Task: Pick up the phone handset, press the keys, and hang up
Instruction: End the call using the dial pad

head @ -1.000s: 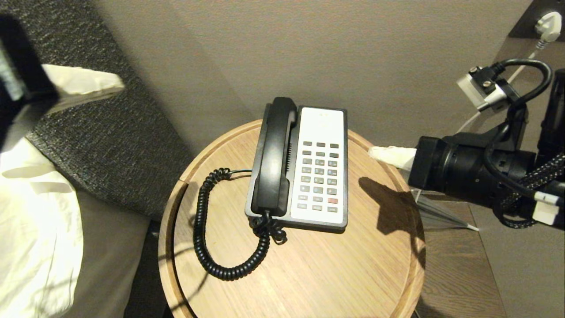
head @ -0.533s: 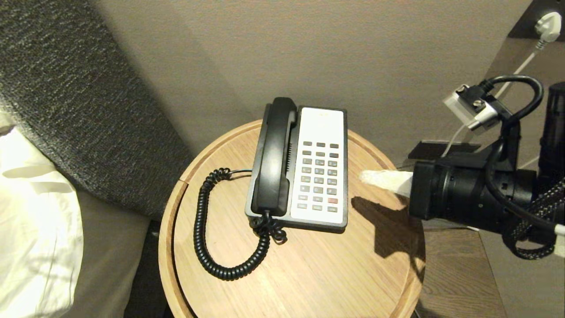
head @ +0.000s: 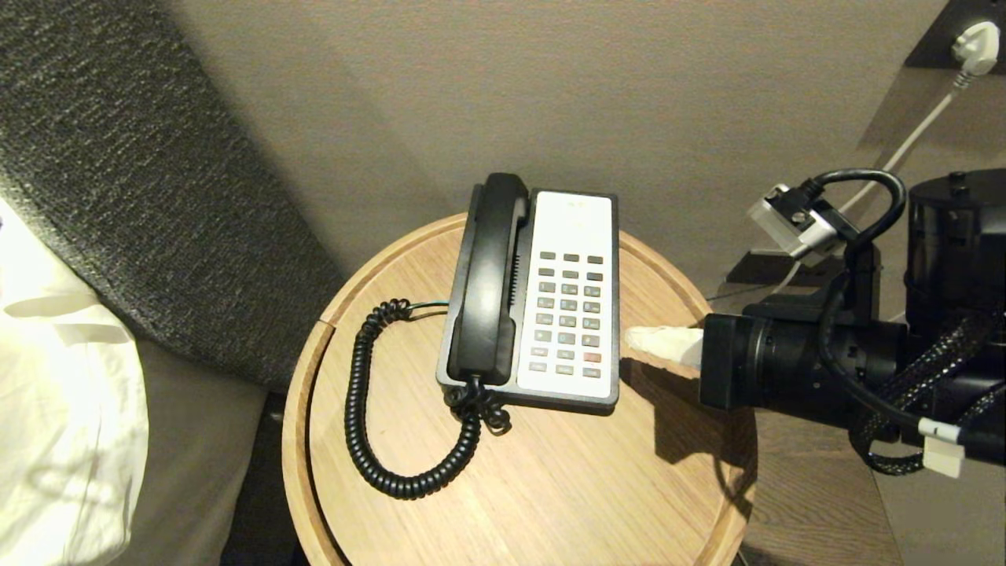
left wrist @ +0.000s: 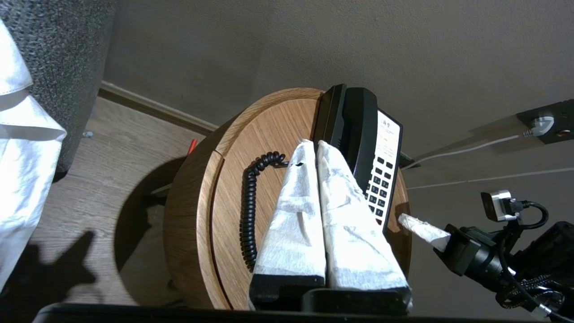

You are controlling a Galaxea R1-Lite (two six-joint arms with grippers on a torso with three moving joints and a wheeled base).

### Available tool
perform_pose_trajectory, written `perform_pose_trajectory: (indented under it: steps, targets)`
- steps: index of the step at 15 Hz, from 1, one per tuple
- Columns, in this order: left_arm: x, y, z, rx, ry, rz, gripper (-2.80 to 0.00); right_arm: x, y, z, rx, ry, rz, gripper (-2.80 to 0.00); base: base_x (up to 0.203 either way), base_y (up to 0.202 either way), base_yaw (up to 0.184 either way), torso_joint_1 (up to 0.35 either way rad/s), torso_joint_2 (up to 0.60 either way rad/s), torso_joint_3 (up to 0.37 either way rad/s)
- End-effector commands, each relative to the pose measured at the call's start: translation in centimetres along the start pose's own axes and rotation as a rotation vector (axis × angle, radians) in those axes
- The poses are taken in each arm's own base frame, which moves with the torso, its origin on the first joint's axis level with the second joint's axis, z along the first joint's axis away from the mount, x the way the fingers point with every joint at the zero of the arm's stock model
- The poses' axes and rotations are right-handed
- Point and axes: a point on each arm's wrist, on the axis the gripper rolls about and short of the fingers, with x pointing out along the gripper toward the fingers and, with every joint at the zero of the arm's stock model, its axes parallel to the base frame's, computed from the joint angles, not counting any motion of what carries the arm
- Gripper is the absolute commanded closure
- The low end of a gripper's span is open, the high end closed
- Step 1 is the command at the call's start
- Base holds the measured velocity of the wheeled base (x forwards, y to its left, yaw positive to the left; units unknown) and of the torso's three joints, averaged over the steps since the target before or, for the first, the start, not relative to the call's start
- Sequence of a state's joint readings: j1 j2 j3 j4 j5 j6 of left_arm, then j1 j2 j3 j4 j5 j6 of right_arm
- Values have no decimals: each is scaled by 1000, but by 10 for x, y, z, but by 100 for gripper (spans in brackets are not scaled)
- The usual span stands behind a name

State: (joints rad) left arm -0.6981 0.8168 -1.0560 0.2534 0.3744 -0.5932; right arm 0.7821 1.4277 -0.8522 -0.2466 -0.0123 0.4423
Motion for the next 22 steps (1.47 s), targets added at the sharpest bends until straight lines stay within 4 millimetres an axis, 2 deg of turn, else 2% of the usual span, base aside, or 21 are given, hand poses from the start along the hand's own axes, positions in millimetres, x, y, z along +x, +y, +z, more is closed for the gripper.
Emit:
perform_pose_trajectory:
  steps: [1,7,15,22]
  targets:
    - [1,0,-1,-2,5,5,0,1,0,-2,9,16,15,0,0,0,0,0,0,0]
    - [1,2,-4,-15,13,11,0,1,3,-6,14,57,42,0,0,0,0,0,0,0]
    - [-2,2,-2,-40,8,0,0,15,7,-11,14,87,50,0,0,0,0,0,0,0]
    - [-3,5,-5,-42,20,0,0,18,6,-13,16,109,61,0,0,0,0,0,0,0]
